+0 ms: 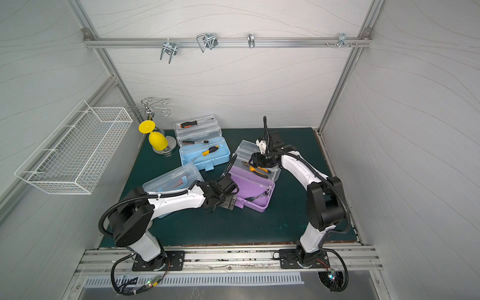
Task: Close toolboxes
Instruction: Close the toolbox lid.
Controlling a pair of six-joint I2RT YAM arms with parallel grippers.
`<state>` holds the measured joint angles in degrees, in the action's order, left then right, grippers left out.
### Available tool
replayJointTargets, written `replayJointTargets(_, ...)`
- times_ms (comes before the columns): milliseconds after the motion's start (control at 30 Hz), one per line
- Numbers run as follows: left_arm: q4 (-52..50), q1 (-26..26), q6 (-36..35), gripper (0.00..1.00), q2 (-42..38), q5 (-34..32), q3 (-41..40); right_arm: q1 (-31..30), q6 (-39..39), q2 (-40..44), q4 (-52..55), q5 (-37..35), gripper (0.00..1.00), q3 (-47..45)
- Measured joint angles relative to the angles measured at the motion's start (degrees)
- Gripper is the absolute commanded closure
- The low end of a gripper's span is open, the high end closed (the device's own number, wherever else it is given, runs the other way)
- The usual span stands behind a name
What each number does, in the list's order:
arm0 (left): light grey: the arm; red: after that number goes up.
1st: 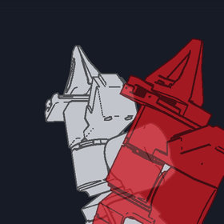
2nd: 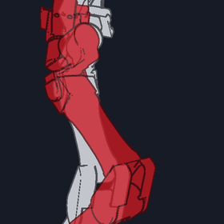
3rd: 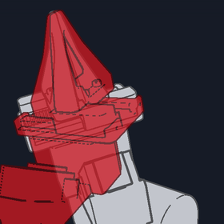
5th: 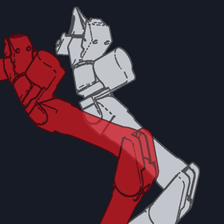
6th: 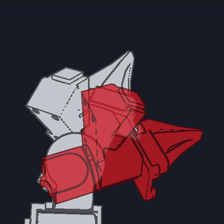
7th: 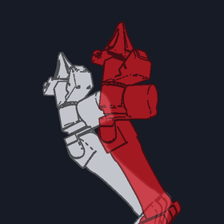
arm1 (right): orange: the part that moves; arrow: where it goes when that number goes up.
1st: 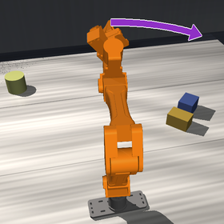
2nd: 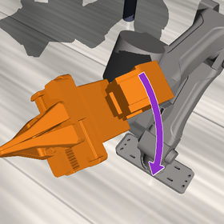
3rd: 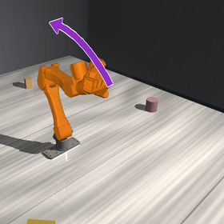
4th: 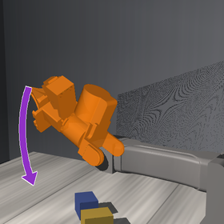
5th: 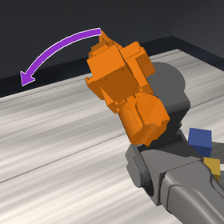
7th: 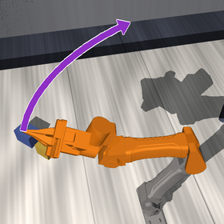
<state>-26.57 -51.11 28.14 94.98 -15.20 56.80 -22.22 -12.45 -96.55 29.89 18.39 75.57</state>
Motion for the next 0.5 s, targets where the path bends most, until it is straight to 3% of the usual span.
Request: replayJointTargets(500, -0.50, 0.00, -0.28, 0.03, 0.00, 0.02, 0.00, -1.18, 0.35, 2.89, -0.94, 1.42, 0.37, -1.99)
